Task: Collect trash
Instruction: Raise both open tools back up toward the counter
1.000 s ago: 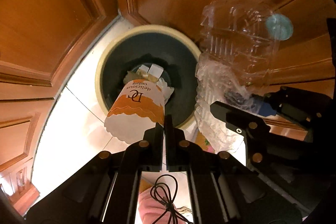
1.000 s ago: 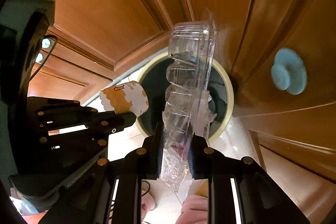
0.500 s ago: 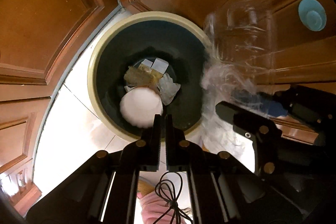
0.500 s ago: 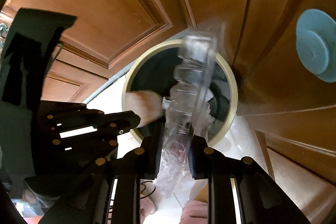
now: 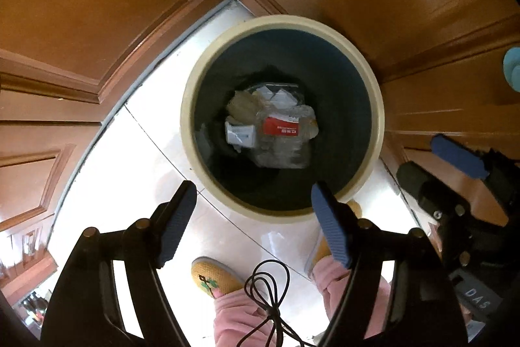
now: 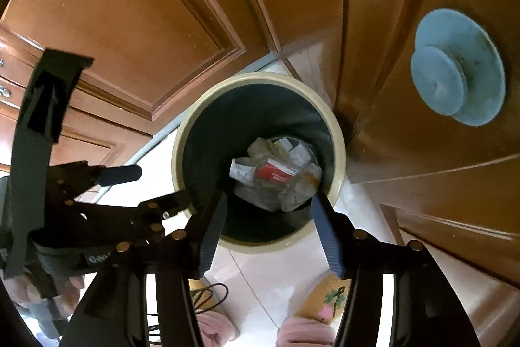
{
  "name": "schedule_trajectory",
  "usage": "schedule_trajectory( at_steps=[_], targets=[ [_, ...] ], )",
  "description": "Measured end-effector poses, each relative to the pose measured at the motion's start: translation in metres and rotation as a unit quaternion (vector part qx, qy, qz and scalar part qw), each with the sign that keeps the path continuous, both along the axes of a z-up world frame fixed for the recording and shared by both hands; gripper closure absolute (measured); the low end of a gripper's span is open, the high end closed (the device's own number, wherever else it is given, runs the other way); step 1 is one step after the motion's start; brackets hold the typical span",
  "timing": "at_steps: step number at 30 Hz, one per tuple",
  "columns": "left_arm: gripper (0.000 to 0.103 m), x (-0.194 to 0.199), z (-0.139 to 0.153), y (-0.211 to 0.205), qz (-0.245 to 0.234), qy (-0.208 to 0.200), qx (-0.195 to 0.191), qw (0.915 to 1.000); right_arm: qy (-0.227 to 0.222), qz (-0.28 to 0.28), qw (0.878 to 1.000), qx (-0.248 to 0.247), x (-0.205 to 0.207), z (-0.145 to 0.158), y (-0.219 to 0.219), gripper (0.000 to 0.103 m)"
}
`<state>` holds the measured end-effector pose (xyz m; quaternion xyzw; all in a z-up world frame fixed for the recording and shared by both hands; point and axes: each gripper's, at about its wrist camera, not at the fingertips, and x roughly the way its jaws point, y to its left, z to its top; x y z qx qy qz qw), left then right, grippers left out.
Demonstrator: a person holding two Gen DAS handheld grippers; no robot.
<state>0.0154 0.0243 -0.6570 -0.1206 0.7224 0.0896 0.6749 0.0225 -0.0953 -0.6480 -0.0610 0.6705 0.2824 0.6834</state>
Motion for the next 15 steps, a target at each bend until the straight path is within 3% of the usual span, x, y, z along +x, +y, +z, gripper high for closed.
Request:
schedule_trajectory(
  at_steps=[7,15],
  targets=[
    [0.032,-0.004,0.032,0.006,0.001,-0.022,0.01,0.9997,0.0,-0.005,1.0,0.0,-0.007,0.015,0.002,0.048],
    [0.032,-0.01,0.096,0.014,0.004,-0.042,0.02,0.9989,-0.008,-0.013,1.0,0.003,-0.019,0.066,0.007,0.048]
  ],
)
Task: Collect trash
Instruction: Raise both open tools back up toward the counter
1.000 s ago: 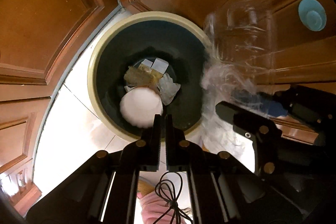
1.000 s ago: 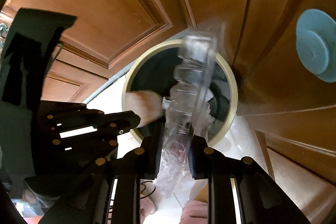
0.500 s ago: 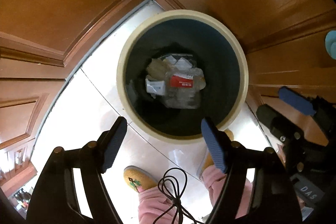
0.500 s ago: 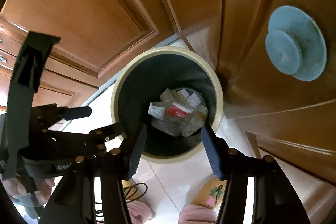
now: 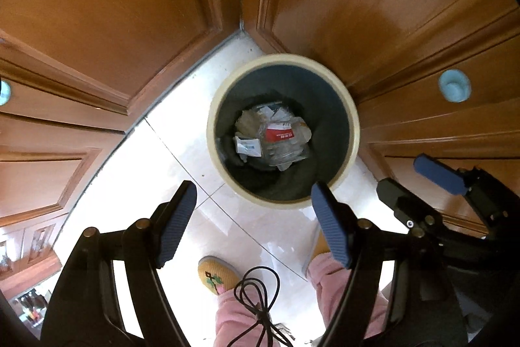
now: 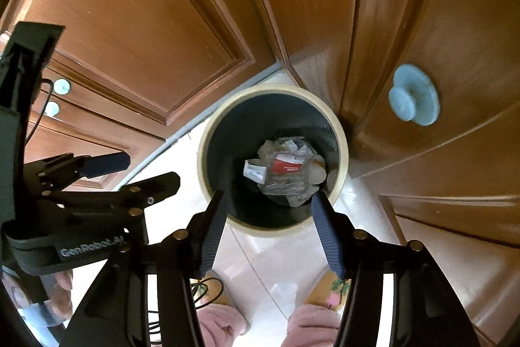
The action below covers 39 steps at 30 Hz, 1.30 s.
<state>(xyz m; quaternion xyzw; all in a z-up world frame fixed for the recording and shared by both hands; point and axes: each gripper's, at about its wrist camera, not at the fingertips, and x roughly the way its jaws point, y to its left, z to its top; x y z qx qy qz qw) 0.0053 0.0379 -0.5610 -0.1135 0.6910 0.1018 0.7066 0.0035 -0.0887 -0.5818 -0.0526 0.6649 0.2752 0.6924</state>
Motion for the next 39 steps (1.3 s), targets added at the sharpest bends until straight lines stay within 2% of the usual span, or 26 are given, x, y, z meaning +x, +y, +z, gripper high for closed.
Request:
schedule_trajectory(
  at_steps=[9,19,25,28,33,39],
  targets=[
    [0.032,-0.017,0.106,0.008,-0.002,-0.024,0.021,0.9995,-0.018,0.002,1.0,0.02,-0.01,0.101,0.01,0.048],
    [0.032,-0.054,0.231,0.009,0.001,-0.062,0.019,0.9979,-0.061,0.024,0.997,0.042,-0.031,0.247,0.019,0.048],
    [0.032,-0.066,0.294,0.009,-0.013,-0.089,0.025,0.9956,-0.078,0.026,0.995,0.054,-0.042,0.331,0.019,0.048],
    [0.032,-0.066,0.333,0.009,-0.023,-0.112,0.032,0.9929,-0.082,0.013,0.994,0.069,-0.045,0.376,0.015,0.048],
    [0.032,-0.055,0.399,0.006,-0.051,-0.154,0.05,0.9855,-0.115,-0.013,0.989,0.09,-0.045,0.449,0.006,0.048],
    [0.032,-0.026,0.466,-0.008,-0.099,-0.202,0.041,0.9736,-0.164,-0.045,0.983,0.074,-0.038,0.527,-0.006,0.048]
  ],
)
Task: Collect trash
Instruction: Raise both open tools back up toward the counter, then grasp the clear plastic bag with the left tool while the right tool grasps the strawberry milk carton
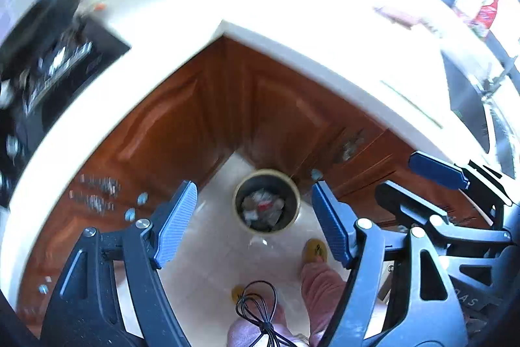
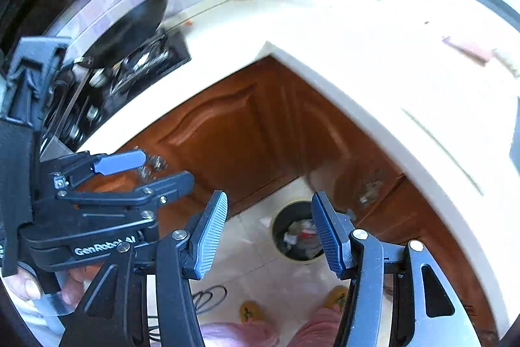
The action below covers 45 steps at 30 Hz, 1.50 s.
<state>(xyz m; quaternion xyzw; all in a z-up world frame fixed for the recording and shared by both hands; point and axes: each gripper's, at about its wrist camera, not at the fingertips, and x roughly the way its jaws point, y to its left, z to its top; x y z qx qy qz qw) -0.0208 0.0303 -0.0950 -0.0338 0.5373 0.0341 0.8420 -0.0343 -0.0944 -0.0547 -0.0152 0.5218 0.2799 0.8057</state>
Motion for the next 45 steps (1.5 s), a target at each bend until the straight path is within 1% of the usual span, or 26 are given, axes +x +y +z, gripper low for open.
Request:
schedule_trajectory(
  at_steps=[5,9,12,14,15,16,18,21,24,26,29,31,33,35,38,43,45],
  targets=[
    [0.032,0.028,0.05,-0.022,-0.047,-0.031,-0.002,0.9984,-0.036,-0.05,0.998,-0.008,0.013,0.062,-0.023,0.048],
    [0.032,0.056,0.088,-0.039,-0.081,-0.052,0.004,0.9953,-0.043,-0.084,0.995,-0.01,0.037,0.103,-0.044,0.048],
    [0.032,0.079,0.111,-0.055,-0.106,-0.057,0.009,0.9927,-0.05,-0.108,0.993,-0.017,0.062,0.132,-0.074,0.046],
    [0.031,0.096,0.126,-0.07,-0.116,-0.056,0.015,0.9915,-0.057,-0.118,0.991,-0.017,0.084,0.147,-0.091,0.042],
    [0.03,0.106,0.131,-0.075,-0.12,-0.055,0.018,0.9911,-0.059,-0.121,0.991,-0.02,0.094,0.152,-0.099,0.037],
    [0.029,0.117,0.135,-0.08,-0.123,-0.053,0.021,0.9908,-0.061,-0.124,0.99,-0.026,0.105,0.155,-0.114,0.034],
    [0.029,0.143,0.142,-0.09,-0.12,-0.051,0.024,0.9912,-0.061,-0.125,0.99,-0.036,0.13,0.159,-0.131,0.034],
    [0.029,0.182,0.141,-0.102,-0.111,-0.042,0.019,0.9927,-0.043,-0.12,0.991,-0.049,0.177,0.157,-0.157,0.034],
    [0.029,0.225,0.129,-0.114,-0.105,-0.032,0.025,0.9936,-0.037,-0.109,0.992,-0.059,0.22,0.147,-0.176,0.034],
    [0.029,0.253,0.117,-0.123,-0.104,-0.018,0.026,0.9941,-0.036,-0.104,0.992,-0.069,0.253,0.138,-0.188,0.034],
    [0.029,0.297,0.094,-0.136,-0.098,0.009,0.025,0.9948,-0.024,-0.1,0.992,-0.075,0.299,0.119,-0.203,0.034],
    [0.029,0.323,0.081,-0.145,-0.095,0.022,0.032,0.9947,-0.01,-0.097,0.992,-0.077,0.331,0.104,-0.209,0.034],
    [0.029,0.345,0.07,-0.152,-0.094,0.031,0.035,0.9945,0.005,-0.092,0.993,-0.08,0.362,0.089,-0.217,0.034],
    [0.029,0.366,0.061,-0.159,-0.095,0.04,0.037,0.994,0.015,-0.09,0.992,-0.084,0.385,0.076,-0.221,0.033],
    [0.029,0.391,0.048,-0.17,-0.098,0.049,0.045,0.9929,0.024,-0.083,0.993,-0.081,0.42,0.059,-0.229,0.027],
    [0.029,0.426,0.028,-0.189,-0.102,0.065,0.05,0.9914,0.013,-0.073,0.994,-0.076,0.46,0.045,-0.238,0.014],
    [0.029,0.441,0.017,-0.194,-0.101,0.072,0.048,0.9911,0.008,-0.062,0.995,-0.078,0.475,0.038,-0.237,0.012]
  ],
)
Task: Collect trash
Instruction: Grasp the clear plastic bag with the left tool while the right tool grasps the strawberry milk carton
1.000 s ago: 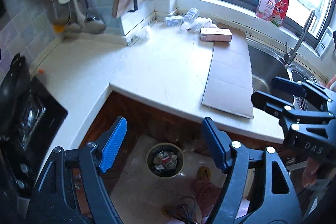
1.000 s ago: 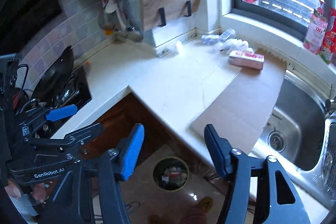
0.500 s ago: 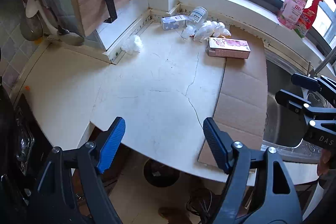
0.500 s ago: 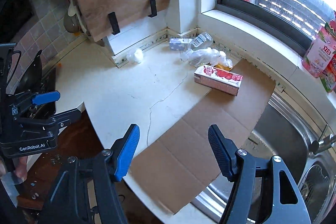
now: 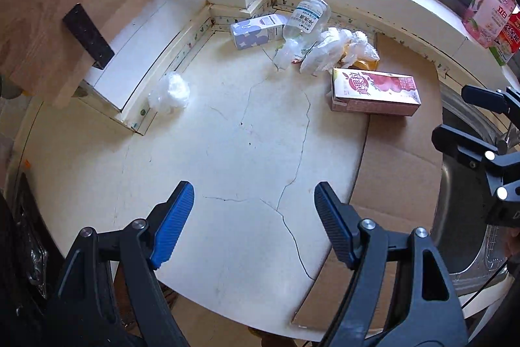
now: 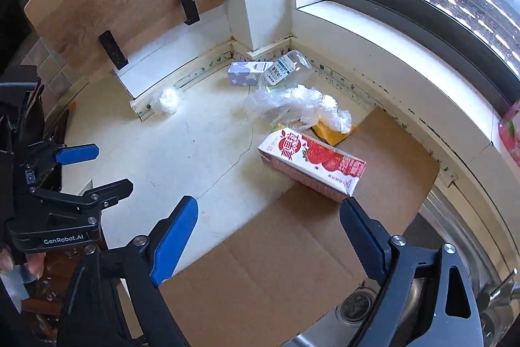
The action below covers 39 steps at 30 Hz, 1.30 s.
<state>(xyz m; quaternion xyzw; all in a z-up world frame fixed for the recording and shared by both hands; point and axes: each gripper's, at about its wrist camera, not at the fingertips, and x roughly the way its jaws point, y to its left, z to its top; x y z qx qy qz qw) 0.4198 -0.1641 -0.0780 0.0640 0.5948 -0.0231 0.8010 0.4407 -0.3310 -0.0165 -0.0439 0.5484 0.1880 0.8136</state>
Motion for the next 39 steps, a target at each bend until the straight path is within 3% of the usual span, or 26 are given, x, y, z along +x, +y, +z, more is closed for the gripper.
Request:
schedule_trajectory(
  at_steps=[9,12,20,25,26,29,34,38,39],
  targets=[
    [0.029,0.035,-0.06,0.003,0.022,0.048,0.014,0.9985,-0.034,0.053,0.996,-0.056,0.055,-0.059,0.026,0.011],
    [0.029,0.039,-0.073,0.012,0.031,0.059,0.017,0.9976,-0.027,0.065,0.996,-0.062,0.068,-0.08,0.029,0.011],
    [0.029,0.044,-0.086,0.033,0.055,0.068,0.019,0.996,0.026,0.1,0.989,-0.102,0.091,-0.134,0.034,0.011],
    [0.029,0.045,-0.087,0.038,0.058,0.063,0.026,0.996,0.016,0.121,0.985,-0.124,0.09,-0.148,0.039,0.011],
    [0.029,0.046,-0.088,0.039,0.058,0.062,0.029,0.9959,0.015,0.127,0.984,-0.123,0.089,-0.148,0.042,0.013],
    [0.029,0.046,-0.088,0.044,0.06,0.057,0.037,0.9959,0.014,0.139,0.982,-0.128,0.083,-0.148,0.052,0.032],
    [0.029,0.051,-0.083,0.059,0.071,0.036,0.046,0.9957,0.023,0.141,0.983,-0.113,0.078,-0.143,0.07,0.09],
    [0.029,0.053,-0.083,0.07,0.081,0.033,0.055,0.9947,0.054,0.129,0.987,-0.077,0.082,-0.142,0.071,0.093],
    [0.029,0.053,-0.084,0.071,0.081,0.033,0.057,0.9945,0.062,0.125,0.988,-0.062,0.086,-0.14,0.07,0.088]
  ],
)
